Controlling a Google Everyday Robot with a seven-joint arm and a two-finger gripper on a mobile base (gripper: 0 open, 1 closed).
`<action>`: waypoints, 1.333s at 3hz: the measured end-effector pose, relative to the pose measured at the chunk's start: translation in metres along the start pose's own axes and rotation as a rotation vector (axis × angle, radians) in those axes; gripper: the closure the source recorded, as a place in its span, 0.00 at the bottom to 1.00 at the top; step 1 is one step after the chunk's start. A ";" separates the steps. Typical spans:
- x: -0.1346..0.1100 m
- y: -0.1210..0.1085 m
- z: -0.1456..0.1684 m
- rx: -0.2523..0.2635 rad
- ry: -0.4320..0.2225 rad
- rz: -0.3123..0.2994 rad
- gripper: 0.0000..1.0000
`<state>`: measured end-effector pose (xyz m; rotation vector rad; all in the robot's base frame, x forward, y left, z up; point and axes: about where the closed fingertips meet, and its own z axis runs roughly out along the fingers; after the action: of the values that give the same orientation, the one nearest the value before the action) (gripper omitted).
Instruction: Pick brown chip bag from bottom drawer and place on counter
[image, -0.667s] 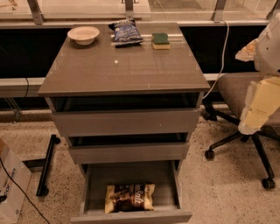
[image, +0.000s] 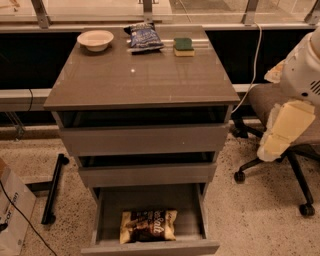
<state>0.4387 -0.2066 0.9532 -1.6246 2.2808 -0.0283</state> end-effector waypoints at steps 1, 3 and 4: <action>0.006 0.007 0.032 -0.008 -0.018 0.121 0.00; 0.025 0.016 0.143 -0.098 -0.048 0.421 0.00; 0.024 0.016 0.148 -0.106 -0.050 0.433 0.00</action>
Offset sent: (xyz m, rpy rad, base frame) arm 0.0138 -0.0011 -0.1328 0.2217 0.1171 -0.4185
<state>0.4589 -0.1965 0.8039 -1.1286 2.5796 0.2376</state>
